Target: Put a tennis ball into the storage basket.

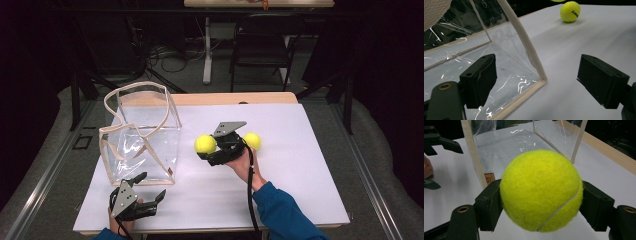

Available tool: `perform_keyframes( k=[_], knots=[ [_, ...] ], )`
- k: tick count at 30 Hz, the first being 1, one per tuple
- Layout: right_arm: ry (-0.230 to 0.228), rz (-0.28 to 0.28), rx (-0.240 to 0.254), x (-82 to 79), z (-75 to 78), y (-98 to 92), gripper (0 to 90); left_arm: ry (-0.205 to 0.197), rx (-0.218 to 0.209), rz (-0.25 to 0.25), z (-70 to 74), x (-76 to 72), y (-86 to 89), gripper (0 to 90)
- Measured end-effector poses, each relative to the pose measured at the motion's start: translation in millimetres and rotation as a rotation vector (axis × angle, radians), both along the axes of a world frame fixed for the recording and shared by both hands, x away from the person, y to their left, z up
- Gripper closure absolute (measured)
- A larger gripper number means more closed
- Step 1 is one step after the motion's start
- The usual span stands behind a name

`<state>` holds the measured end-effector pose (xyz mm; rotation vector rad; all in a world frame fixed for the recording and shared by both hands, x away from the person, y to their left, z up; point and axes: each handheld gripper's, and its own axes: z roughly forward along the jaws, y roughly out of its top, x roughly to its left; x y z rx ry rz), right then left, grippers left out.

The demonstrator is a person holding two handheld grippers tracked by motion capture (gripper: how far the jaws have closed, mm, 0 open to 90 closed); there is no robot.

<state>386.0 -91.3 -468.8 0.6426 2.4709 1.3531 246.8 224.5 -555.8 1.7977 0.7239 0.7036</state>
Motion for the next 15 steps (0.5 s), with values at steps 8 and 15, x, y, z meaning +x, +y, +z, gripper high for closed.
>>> perform_keyframes(
  k=[8, 15],
  knots=[
    [0.000, -0.003, -0.005, 5.6, 2.2, 3.0, 26.0, 0.002, -0.004, -0.001, -0.4, 0.6, 0.5, 15.7],
    [0.008, 0.003, -0.008, 7.9, 6.8, 6.2, 26.0, 0.001, -0.007, 0.007, -0.4, 0.1, 0.6, 15.7]
  ],
)
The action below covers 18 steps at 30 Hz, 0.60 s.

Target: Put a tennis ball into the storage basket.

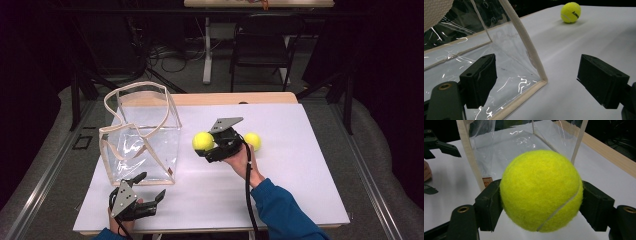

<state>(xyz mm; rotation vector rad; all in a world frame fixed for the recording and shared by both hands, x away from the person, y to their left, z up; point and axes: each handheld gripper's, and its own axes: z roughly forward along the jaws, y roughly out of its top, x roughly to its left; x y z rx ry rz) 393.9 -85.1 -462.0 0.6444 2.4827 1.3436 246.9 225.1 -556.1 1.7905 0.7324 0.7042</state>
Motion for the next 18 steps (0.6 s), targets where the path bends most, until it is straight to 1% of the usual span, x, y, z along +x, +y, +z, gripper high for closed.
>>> perform_keyframes(
  k=[9, 18],
  knots=[
    [-0.007, 0.006, -0.006, 5.9, 10.0, 1.0, 26.0, -0.001, 0.000, 0.004, 0.3, -1.3, 0.5, 15.7],
    [-0.016, 0.014, 0.000, 9.8, 18.3, 3.8, 26.1, -0.001, -0.002, 0.005, 0.4, -2.0, 1.3, 15.7]
  ],
)
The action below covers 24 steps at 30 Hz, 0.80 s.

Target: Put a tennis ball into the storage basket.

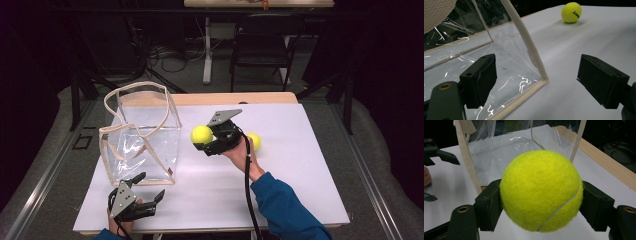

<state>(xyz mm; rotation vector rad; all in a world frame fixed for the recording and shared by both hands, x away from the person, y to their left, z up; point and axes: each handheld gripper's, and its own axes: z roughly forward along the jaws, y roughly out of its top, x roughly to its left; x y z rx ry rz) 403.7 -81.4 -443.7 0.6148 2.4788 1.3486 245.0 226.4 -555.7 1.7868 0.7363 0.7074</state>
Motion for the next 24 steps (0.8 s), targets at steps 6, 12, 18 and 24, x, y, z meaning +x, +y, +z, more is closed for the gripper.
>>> perform_keyframes(
  k=[6, 12, 18, 24],
  knots=[
    [-0.014, 0.012, -0.005, 2.1, 8.5, 4.4, 26.1, -0.001, 0.005, -0.003, 0.3, 0.0, 0.1, 15.7],
    [-0.014, 0.012, -0.006, 2.6, 10.2, 5.2, 26.1, -0.002, 0.005, -0.003, 0.3, -0.1, 0.2, 15.7],
    [-0.011, 0.013, -0.011, 8.7, 20.7, 8.1, 26.1, -0.001, -0.004, -0.004, 0.0, -0.3, 0.2, 15.7],
    [-0.015, 0.021, -0.015, 11.2, 27.6, 11.6, 26.1, 0.001, -0.002, -0.006, -0.1, 0.2, -0.1, 15.7]
  ],
)
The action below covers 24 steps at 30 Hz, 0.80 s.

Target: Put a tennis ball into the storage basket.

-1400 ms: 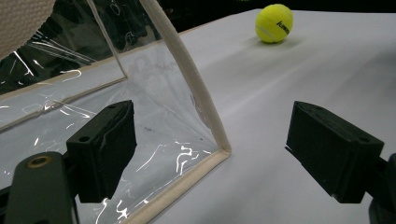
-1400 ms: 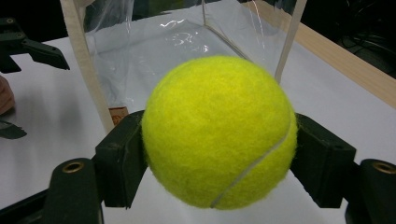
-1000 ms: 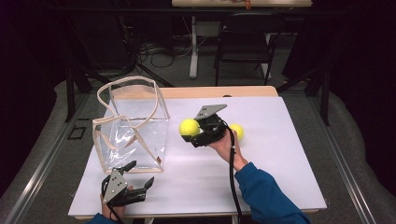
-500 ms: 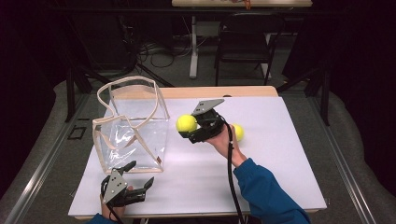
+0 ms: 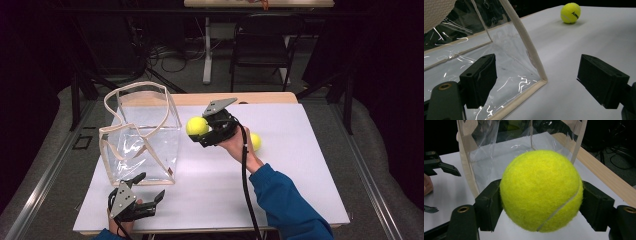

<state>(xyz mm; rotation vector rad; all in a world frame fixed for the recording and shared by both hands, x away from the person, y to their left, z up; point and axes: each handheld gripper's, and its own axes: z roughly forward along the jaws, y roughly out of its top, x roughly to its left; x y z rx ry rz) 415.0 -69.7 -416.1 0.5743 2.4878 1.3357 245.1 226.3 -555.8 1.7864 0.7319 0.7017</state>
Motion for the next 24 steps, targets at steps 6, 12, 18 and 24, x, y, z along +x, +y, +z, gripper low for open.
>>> perform_keyframes(
  k=[6, 12, 18, 24],
  knots=[
    [0.002, 0.004, -0.007, 1.2, 5.2, 2.2, 26.1, 0.000, -0.001, 0.001, -0.1, -0.5, -0.5, 15.7],
    [0.008, -0.001, -0.010, 3.0, 10.3, 1.6, 26.1, -0.002, -0.005, 0.003, -0.4, -0.6, -0.9, 15.7],
    [0.014, 0.002, -0.013, 4.9, 15.2, 3.0, 26.1, -0.004, -0.003, 0.001, -0.4, -0.5, -1.1, 15.7],
    [0.014, 0.008, -0.023, 8.0, 17.7, 7.0, 26.1, -0.001, -0.003, 0.001, -0.6, 0.2, -0.8, 15.7]
  ],
)
